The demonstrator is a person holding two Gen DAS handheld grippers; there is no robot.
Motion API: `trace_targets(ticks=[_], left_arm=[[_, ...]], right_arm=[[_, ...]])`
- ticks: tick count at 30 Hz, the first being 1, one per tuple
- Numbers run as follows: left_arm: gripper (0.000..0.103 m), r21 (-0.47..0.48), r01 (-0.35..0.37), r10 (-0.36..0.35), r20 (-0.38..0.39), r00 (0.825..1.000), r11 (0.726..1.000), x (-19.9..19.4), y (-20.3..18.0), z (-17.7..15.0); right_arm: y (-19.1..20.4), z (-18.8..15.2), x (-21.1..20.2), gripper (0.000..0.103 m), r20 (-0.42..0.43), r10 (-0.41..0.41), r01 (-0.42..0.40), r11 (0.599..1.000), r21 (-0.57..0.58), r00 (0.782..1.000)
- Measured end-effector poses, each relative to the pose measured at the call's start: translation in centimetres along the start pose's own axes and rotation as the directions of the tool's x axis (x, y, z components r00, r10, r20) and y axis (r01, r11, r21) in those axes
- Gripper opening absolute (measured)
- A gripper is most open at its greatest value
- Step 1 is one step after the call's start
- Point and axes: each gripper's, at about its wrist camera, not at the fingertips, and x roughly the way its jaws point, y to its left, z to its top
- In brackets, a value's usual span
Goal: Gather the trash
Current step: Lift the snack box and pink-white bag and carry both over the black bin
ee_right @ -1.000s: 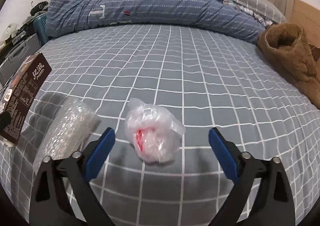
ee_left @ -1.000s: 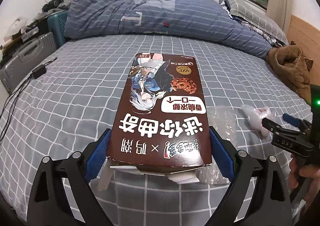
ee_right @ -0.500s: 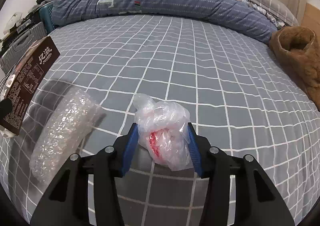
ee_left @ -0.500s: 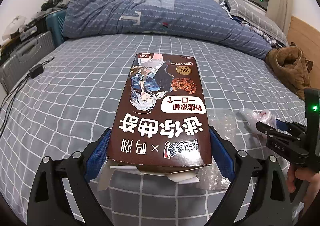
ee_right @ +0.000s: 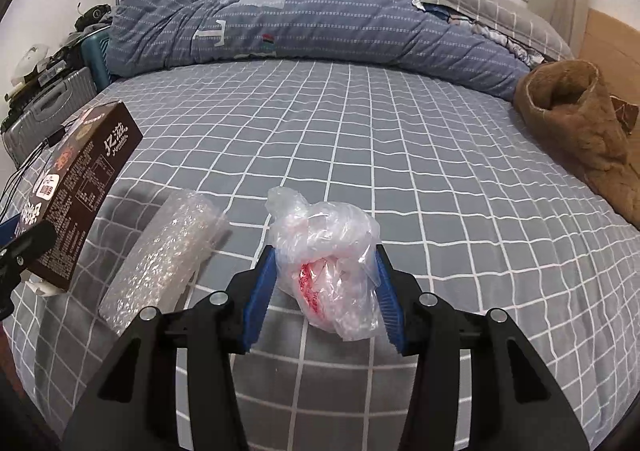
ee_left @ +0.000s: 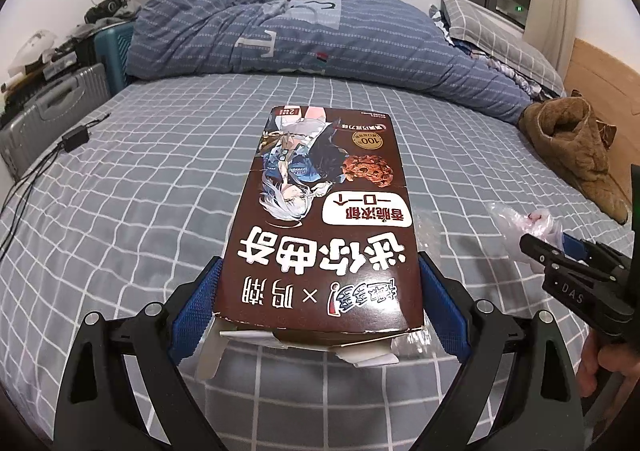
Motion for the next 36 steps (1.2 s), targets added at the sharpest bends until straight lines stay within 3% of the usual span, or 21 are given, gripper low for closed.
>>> trace_targets(ticks=[10, 36], left_arm=[[0.09, -0.006, 0.022, -0.022, -0.035, 0.999, 1.0, -1.5, -0.5, -2.9], [0.09, 0.025, 0.018, -0.017, -0.015, 1.0, 1.0, -8.7, -2.5, -4.8]], right_arm=[[0.6, -1.6, -2.4, 0.046, -0.001, -0.011, 0.011, 1.0, -0.004, 1.0], [-0.5, -5.0, -12.1, 0.046, 0.0, -0.002, 0.002, 0.999, 0.048, 1.0]])
